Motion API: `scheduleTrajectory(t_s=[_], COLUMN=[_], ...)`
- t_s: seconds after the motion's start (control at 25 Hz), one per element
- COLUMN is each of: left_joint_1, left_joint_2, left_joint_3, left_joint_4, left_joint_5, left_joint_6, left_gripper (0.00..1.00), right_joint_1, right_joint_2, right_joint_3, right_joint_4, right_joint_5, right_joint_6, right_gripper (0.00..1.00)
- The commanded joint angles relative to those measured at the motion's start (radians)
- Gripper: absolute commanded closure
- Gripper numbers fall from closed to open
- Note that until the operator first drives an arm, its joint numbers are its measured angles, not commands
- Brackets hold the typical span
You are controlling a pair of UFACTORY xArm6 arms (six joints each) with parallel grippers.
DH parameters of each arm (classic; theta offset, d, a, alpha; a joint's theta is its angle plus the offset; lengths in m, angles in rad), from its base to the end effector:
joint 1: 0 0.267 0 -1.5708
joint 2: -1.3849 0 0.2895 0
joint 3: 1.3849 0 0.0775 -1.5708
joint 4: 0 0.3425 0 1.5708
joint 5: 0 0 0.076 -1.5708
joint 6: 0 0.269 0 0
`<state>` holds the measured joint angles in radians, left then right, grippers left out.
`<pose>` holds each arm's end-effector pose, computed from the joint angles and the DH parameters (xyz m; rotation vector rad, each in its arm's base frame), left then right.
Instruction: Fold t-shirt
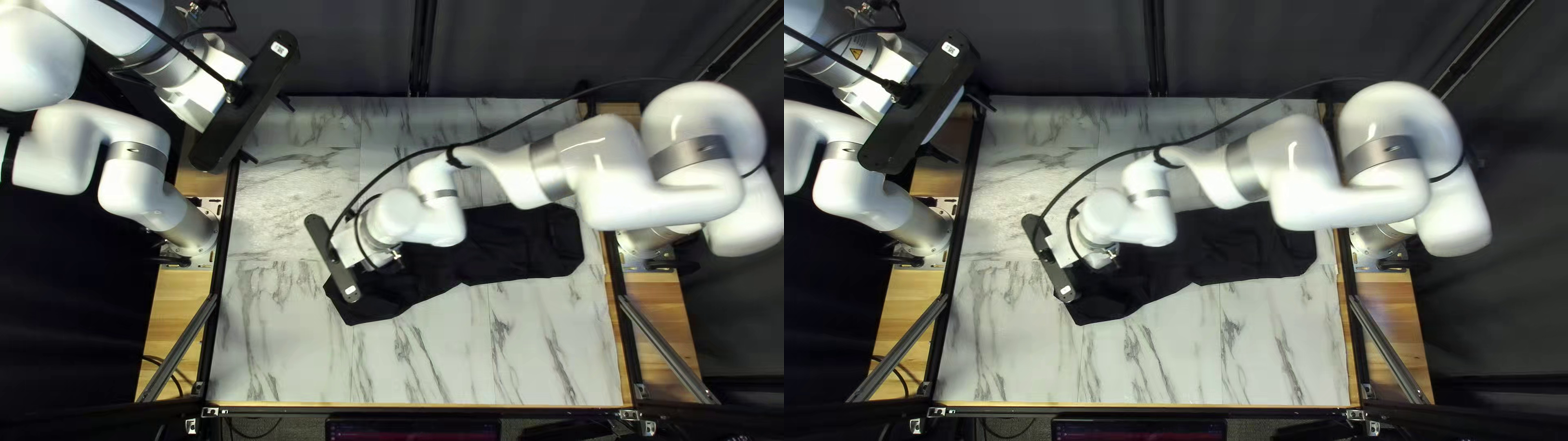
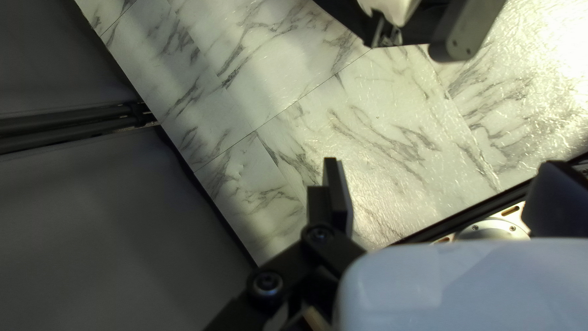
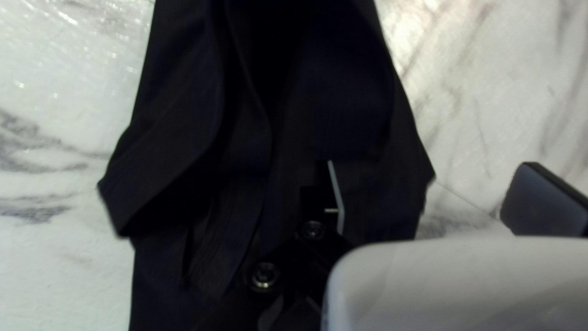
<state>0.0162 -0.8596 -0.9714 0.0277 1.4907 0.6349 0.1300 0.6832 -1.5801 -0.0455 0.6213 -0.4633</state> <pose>0.2917 0.0120 0.4281 -2.8302 0.9006 -0.4702 0.6783 0.0843 0.0626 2.8900 0.9363 0.4074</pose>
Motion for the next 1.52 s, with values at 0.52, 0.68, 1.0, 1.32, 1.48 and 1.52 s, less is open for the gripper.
scheduleTrajectory(t_s=[0.52,0.68,1.0,1.32,1.48,1.52], left_joint_1=[0.0,0.0,0.0,0.0,0.0,0.0], left_joint_2=[0.0,0.0,0.0,0.0,0.0,0.0], left_joint_3=[0.0,0.0,0.0,0.0,0.0,0.0], left_joint_4=[0.0,0.0,0.0,0.0,0.0,0.0], left_joint_5=[0.0,0.0,0.0,0.0,0.0,0.0], left_joint_6=[0.0,0.0,0.0,0.0,0.0,0.0], left_gripper=[0.0,0.0,0.0,0.0,0.0,0.0], right_joint_1=[0.087,0.106,0.109,0.124,0.16,0.163], right_joint_2=[0.033,0.058,0.299,0.504,0.394,0.276], right_joint_3=[-0.142,-0.222,-0.653,-1.011,-0.814,-0.619], right_joint_4=[-0.038,-0.083,-0.153,-0.173,-0.248,-0.266], right_joint_5=[0.13,0.182,0.386,0.552,0.495,0.426], right_joint_6=[0.048,0.086,0.097,0.098,0.226,0.273], right_gripper=[1.0,1.0,1.0,0.03,0.0,0.0])
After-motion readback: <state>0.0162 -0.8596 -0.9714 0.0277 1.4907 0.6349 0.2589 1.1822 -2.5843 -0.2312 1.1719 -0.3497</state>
